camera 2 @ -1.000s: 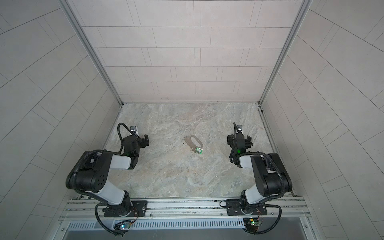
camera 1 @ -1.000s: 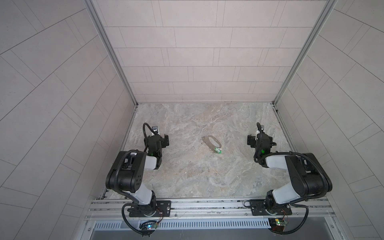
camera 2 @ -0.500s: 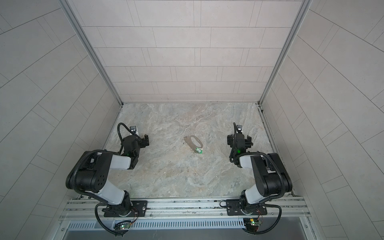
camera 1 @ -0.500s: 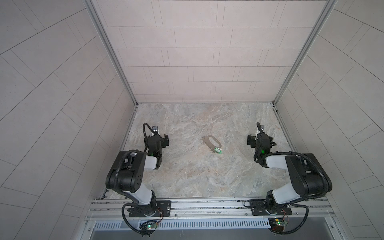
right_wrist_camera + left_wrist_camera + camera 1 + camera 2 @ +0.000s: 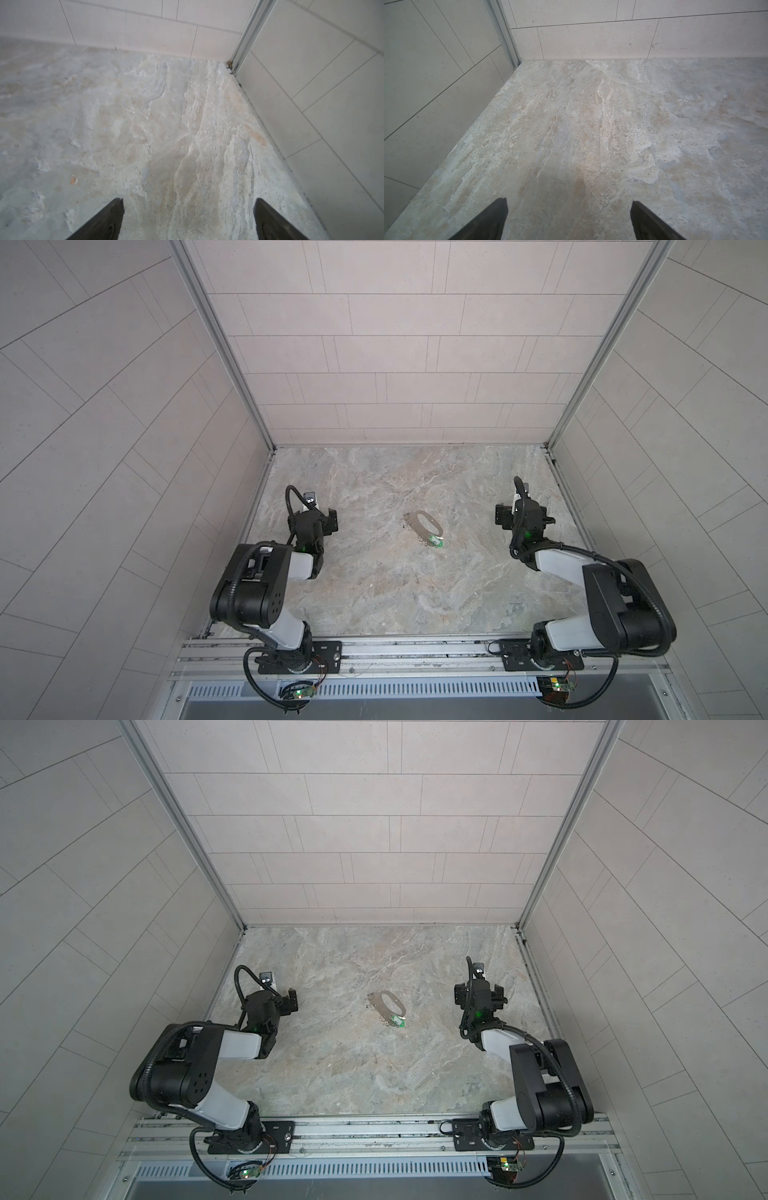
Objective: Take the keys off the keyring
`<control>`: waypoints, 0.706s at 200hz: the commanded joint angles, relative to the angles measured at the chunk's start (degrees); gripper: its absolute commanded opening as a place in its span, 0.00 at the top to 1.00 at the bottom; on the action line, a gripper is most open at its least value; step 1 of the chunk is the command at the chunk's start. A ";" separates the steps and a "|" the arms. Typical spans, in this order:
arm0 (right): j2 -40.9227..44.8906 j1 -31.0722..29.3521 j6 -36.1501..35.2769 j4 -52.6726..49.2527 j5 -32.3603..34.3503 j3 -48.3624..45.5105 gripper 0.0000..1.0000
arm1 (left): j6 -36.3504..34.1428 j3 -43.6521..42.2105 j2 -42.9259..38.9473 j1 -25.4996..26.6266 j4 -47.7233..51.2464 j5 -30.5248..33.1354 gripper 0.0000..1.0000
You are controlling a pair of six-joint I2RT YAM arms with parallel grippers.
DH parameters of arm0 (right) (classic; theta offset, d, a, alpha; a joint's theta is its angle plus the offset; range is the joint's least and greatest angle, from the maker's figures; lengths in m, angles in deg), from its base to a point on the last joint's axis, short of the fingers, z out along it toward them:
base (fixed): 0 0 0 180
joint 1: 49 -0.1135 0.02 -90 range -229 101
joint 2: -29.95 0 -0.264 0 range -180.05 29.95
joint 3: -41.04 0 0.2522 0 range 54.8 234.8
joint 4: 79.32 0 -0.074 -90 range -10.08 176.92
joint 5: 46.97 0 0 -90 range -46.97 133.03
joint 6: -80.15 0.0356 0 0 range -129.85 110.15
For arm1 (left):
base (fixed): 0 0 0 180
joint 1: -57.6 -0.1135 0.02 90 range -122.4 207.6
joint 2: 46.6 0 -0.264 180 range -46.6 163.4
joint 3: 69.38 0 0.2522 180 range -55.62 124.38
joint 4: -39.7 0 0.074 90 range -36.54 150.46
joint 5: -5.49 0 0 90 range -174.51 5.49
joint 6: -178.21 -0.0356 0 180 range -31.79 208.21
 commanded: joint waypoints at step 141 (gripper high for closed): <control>-9.41 -24.06 2.30 -61.77 -24.44 37.56 0.40 | 20.42 18.23 -33.30 17.32 53.88 -14.23 0.08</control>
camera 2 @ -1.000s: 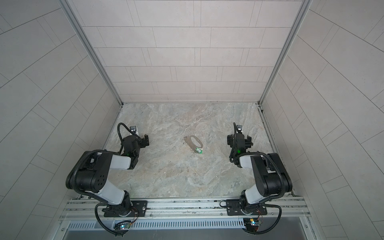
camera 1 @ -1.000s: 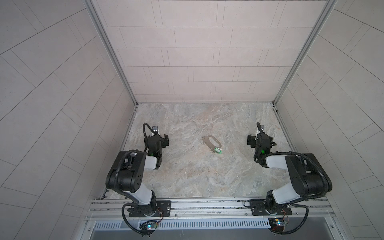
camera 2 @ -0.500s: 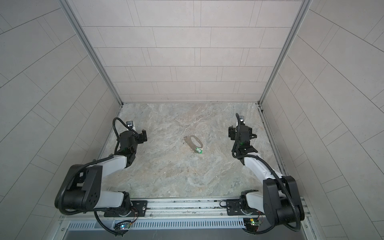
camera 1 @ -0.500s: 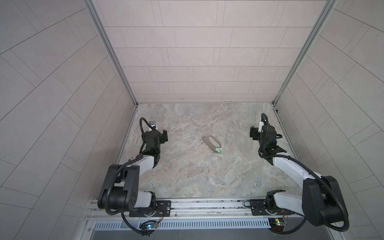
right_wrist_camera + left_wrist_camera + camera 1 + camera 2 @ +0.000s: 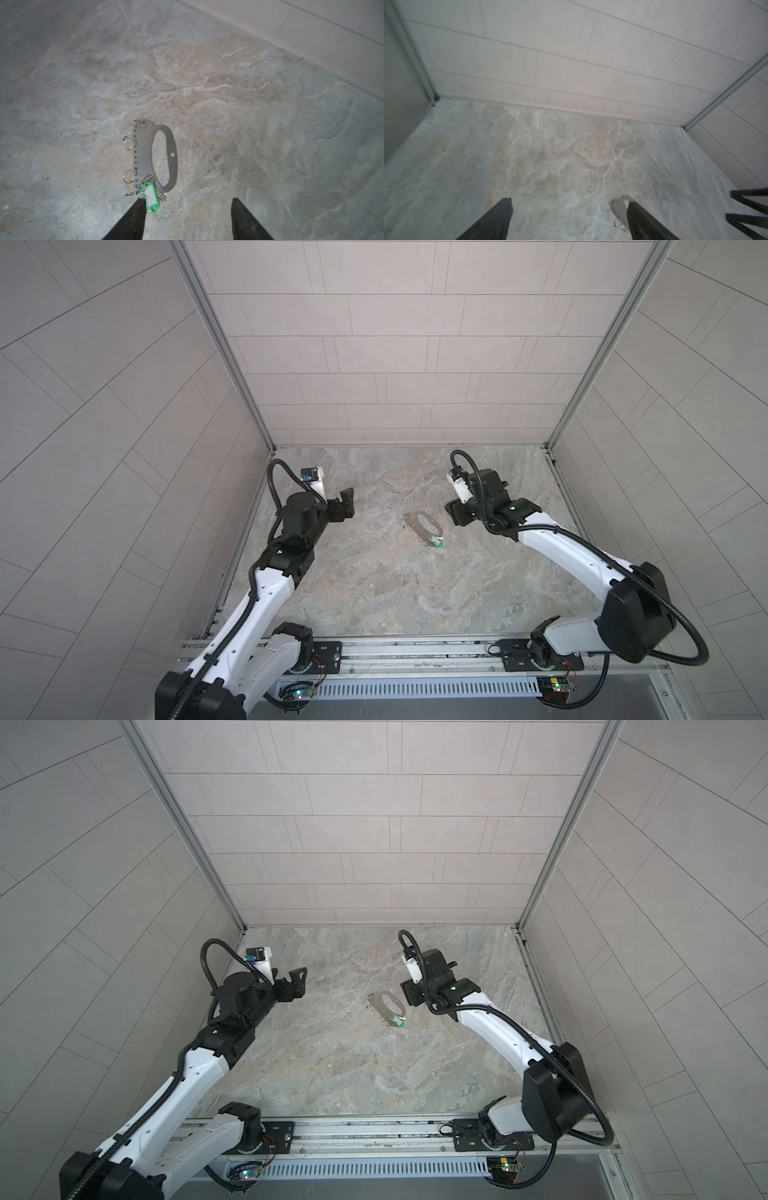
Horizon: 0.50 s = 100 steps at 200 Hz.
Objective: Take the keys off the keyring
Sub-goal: 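Move both grippers toward the steel key plate on the table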
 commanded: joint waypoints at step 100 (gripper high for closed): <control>-17.15 -4.15 8.02 -16.26 -1.01 6.74 0.46 | -4.87 6.45 18.81 14.04 9.61 -2.83 0.23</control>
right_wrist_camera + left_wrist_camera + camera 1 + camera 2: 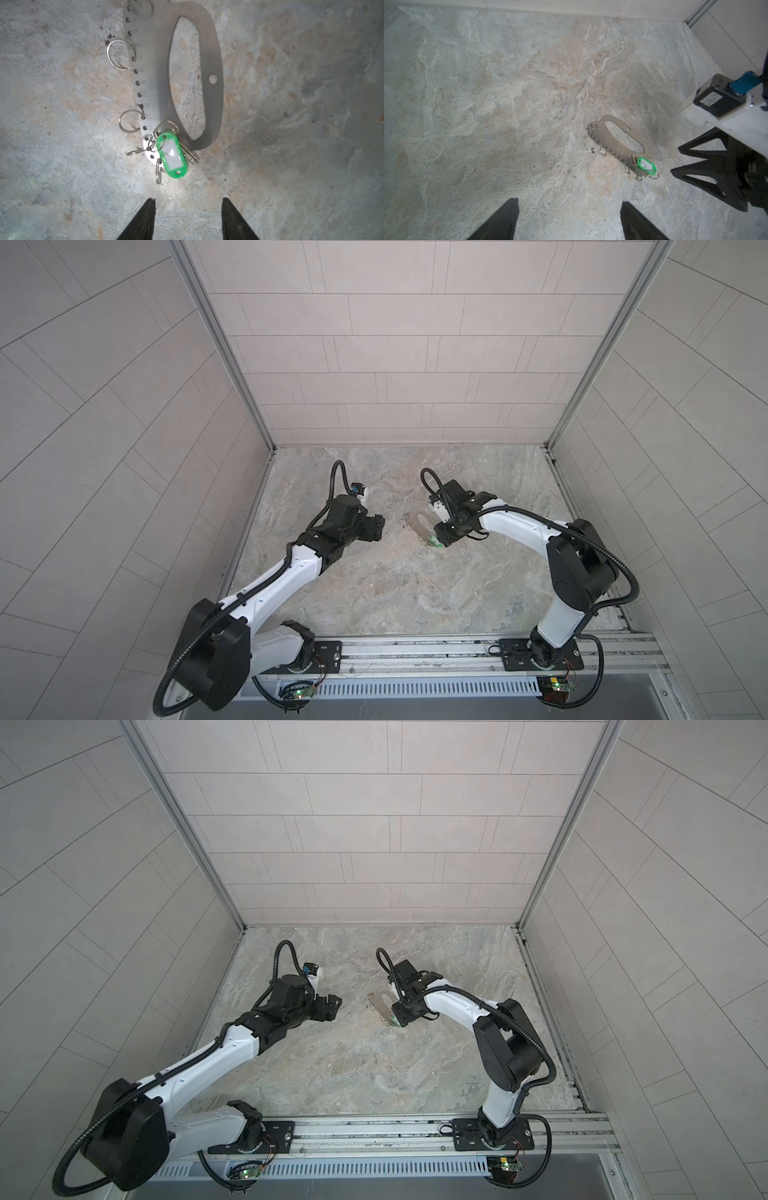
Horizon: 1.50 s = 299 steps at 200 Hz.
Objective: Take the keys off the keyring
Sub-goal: 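Move both grippers toward the steel key plate on the table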
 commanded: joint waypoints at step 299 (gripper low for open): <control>29.88 13.17 8.53 -6.00 2.45 -14.02 0.59 | -11.90 46.04 47.77 16.59 31.58 -6.43 0.70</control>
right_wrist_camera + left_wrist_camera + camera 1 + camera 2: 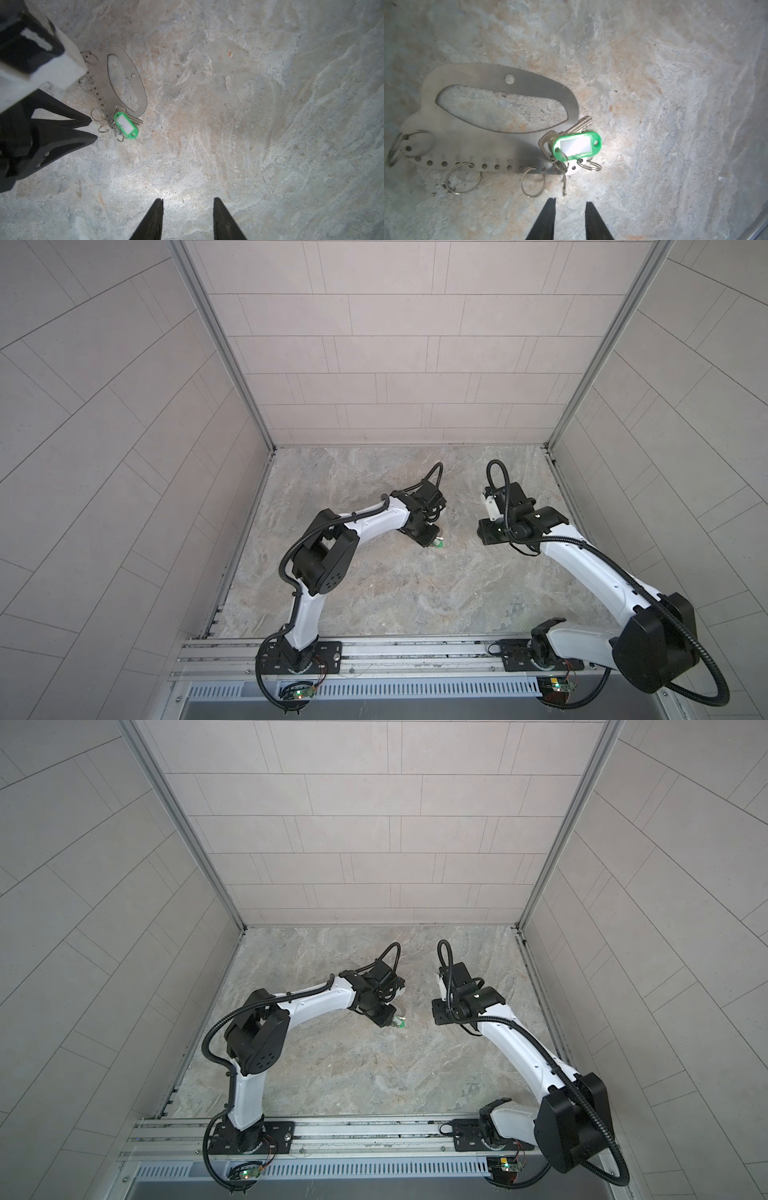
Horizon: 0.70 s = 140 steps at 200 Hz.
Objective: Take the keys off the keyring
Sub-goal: 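Move both grippers toward the steel key plate on the table, then grasp the key ring with the green tag using the left gripper and lift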
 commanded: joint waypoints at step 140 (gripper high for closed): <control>2.06 1.17 -0.90 -1.43 1.95 -1.39 0.65 | -0.75 5.94 6.11 0.42 5.51 0.44 0.77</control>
